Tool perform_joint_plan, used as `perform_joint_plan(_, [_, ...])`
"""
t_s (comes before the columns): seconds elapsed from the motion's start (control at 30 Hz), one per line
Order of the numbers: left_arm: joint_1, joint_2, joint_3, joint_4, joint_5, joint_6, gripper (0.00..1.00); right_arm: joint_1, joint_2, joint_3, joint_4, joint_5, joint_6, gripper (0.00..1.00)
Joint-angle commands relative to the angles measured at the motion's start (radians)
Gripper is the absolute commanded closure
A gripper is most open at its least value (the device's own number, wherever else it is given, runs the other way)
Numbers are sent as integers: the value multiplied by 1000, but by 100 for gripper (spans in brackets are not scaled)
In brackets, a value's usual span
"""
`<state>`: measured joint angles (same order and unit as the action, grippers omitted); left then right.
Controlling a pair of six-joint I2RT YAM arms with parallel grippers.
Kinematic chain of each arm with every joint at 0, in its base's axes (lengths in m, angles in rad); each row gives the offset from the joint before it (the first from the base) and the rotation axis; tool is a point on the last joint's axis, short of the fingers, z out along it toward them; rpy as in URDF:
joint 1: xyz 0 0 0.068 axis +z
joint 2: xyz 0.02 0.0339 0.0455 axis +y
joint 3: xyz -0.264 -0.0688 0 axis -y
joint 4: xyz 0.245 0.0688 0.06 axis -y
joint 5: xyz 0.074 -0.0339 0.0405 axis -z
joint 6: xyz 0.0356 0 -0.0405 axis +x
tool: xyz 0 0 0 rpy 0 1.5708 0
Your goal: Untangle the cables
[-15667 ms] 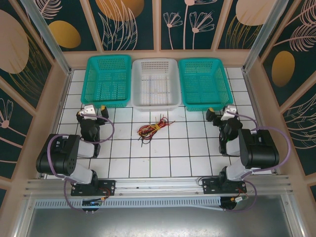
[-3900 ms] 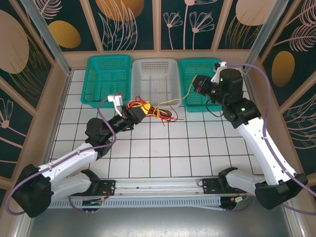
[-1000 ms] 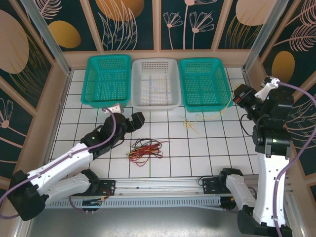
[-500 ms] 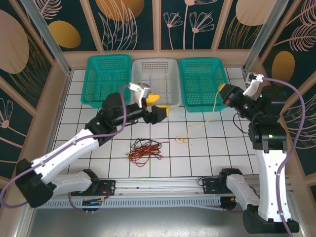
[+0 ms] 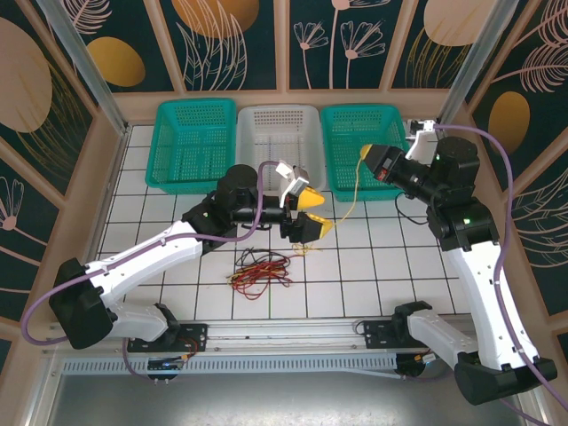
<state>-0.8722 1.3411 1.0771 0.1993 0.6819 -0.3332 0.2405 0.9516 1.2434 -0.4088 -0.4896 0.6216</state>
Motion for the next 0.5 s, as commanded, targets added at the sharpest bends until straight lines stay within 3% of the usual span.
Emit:
perform_joint_plan(0.0, [-1, 12, -3, 51, 72, 2, 16, 14, 13, 31, 96, -14, 39, 100])
perform_joint_plan(0.27, [-19, 42, -28, 56, 74, -17, 31, 29, 32, 41, 150, -18, 71, 100])
perform_joint_plan(0.47, [-20, 43, -37, 27, 56, 3, 60, 31, 38, 42, 164, -17, 83, 100])
